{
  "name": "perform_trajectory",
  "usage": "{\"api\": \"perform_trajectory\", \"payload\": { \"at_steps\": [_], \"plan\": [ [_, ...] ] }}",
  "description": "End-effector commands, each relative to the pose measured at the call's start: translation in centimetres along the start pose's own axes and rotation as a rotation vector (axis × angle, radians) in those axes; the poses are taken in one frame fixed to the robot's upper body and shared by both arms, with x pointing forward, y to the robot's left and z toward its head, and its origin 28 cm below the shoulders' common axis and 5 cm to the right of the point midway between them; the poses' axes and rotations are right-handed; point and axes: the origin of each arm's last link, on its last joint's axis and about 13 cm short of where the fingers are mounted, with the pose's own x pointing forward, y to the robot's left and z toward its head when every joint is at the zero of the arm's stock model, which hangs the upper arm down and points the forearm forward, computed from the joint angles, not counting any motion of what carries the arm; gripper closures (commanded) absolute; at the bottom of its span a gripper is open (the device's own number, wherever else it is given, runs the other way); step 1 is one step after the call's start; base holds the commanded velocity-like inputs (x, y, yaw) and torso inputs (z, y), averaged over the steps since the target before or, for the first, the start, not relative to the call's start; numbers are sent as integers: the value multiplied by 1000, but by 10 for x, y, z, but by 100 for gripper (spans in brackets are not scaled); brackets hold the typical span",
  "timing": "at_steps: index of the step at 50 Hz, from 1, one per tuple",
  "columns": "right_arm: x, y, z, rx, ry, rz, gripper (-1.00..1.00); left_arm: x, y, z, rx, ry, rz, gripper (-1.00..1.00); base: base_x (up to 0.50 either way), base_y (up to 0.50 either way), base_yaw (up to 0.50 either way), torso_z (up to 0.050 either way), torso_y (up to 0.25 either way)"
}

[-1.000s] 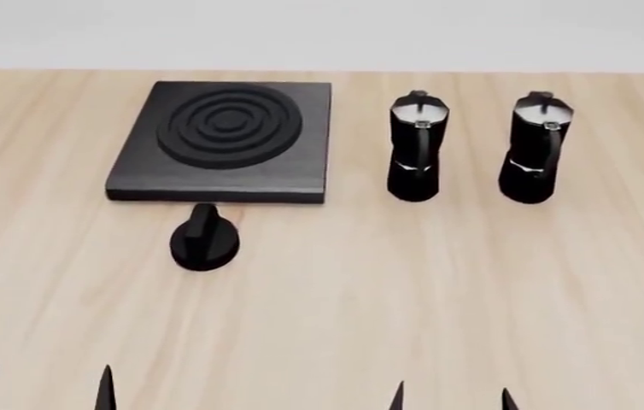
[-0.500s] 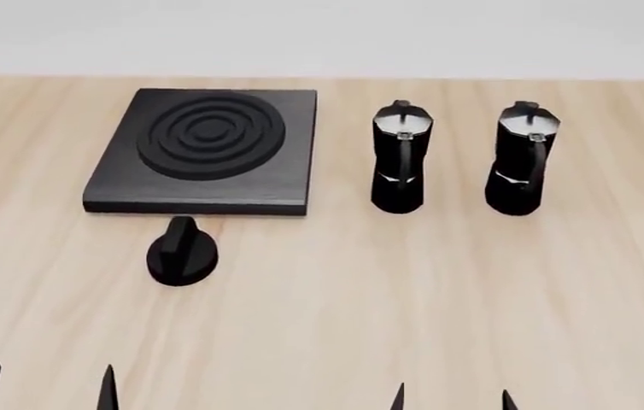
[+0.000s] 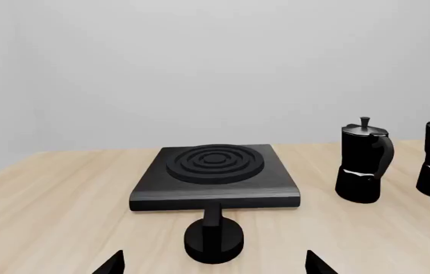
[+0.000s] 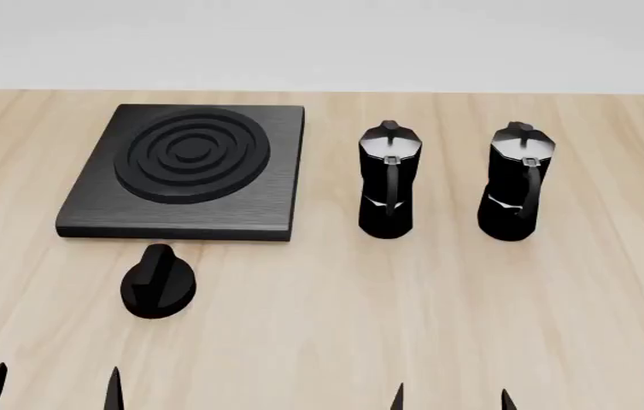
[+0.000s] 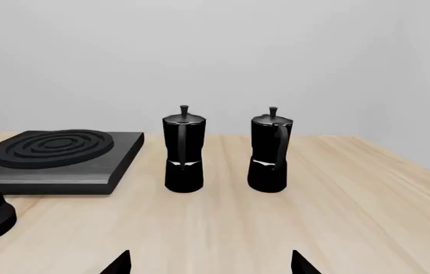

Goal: Put the right moka pot on the stove.

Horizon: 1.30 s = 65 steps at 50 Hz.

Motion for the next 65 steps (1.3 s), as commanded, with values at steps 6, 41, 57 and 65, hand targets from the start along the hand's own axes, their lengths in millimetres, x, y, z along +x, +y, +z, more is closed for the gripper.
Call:
{"api": "perform_trajectory", "payload": {
  "at_steps": [6, 41, 57, 65],
  "plan": [
    [2, 1, -1, -6, 4, 5, -100, 2, -1, -2, -5, 3, -1, -100, 164, -40, 0, 0, 0],
    [0, 0, 0, -14, -11, 2, -100, 0, 0, 4, -9, -12, 0, -100, 164, 8, 0, 0, 0],
    [2, 2, -3, -8, -7, 3, -100, 1, 1, 2, -8, -8, 1, -100, 165, 220, 0, 0, 0],
    [2, 1, -1, -5, -4, 3, -100, 1, 0, 4, -5, -8, -3, -100, 166, 32, 0, 0, 0]
  ]
}}
